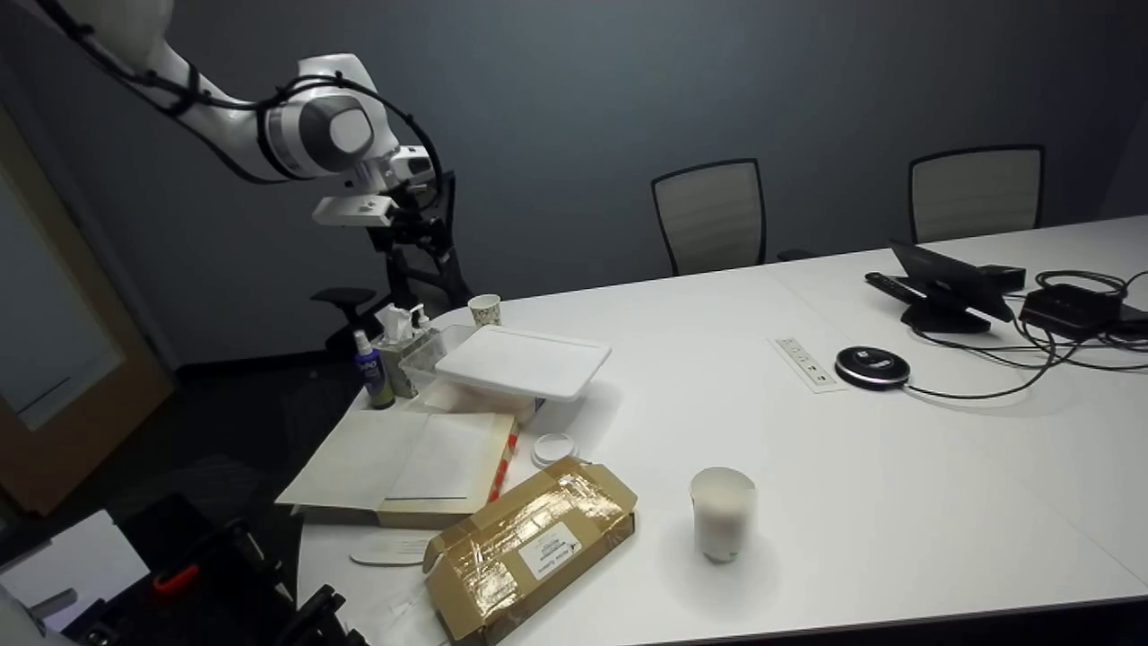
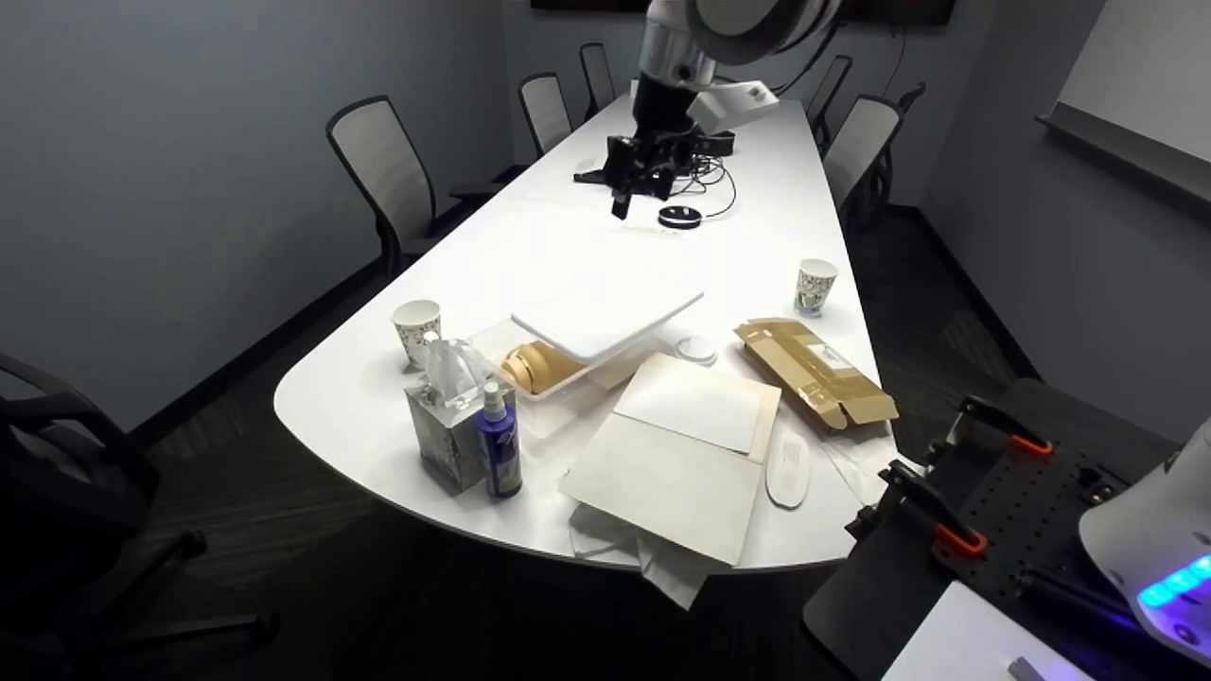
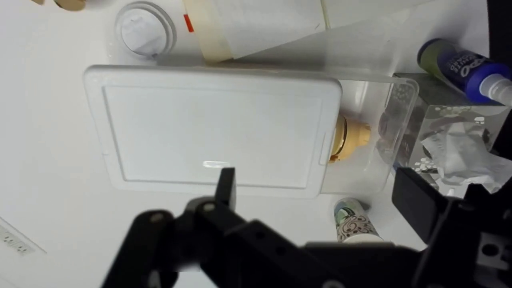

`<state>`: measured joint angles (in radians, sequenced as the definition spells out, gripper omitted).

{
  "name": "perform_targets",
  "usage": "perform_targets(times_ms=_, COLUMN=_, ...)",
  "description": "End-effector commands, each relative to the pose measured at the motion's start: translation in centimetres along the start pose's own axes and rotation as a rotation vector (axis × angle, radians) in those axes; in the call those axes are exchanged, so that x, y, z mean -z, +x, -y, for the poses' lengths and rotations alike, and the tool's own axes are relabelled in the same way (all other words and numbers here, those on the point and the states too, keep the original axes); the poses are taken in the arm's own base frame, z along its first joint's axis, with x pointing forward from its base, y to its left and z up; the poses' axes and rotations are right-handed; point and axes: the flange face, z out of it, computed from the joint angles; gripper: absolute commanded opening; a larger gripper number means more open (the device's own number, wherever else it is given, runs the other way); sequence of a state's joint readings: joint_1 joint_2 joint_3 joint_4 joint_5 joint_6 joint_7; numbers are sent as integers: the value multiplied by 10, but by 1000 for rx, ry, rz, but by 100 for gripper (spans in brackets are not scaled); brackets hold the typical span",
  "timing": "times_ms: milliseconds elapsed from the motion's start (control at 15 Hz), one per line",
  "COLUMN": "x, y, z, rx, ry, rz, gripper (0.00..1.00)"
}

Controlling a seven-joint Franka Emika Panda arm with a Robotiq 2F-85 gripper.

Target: Cover the lunchbox

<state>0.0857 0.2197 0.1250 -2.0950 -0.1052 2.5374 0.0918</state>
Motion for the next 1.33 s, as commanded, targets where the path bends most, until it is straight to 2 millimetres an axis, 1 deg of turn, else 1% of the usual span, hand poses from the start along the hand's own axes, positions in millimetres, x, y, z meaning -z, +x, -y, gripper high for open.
perform_targets(times_ms=0, x=-49, y=54, z=37, rx=34, ry=21, rz=2, gripper=100)
perform_targets(times_ms=133, x=-79, y=73, z=60, rx=60, ry=38, rz=17, gripper=100)
perform_targets(times_ms=200, x=-97, y=81, z=71, rx=68, ry=47, rz=27, gripper=100)
perform_targets(times_ms=333, x=-126, y=92, z=86, rx=75, ry=55, rz=51, gripper=100)
perform_targets(times_ms=400, x=-140, y=95, z=90, rx=75, ry=56, rz=61, gripper=100)
perform_targets(times_ms=533, x=-164, y=98, z=92, rx=60, ry=43, rz=89, gripper=100)
perform_targets(times_ms=733, x=-186, y=102, z=85, rx=26, ry=6, rz=116, gripper=100)
perform_targets(times_ms=1000, x=-205, y=108, z=79, rx=1, ry=10, rz=154, gripper=100)
perform_targets(times_ms=1267, x=-225, y=107, z=78, rx=-4, ry=31, rz=212, gripper=100)
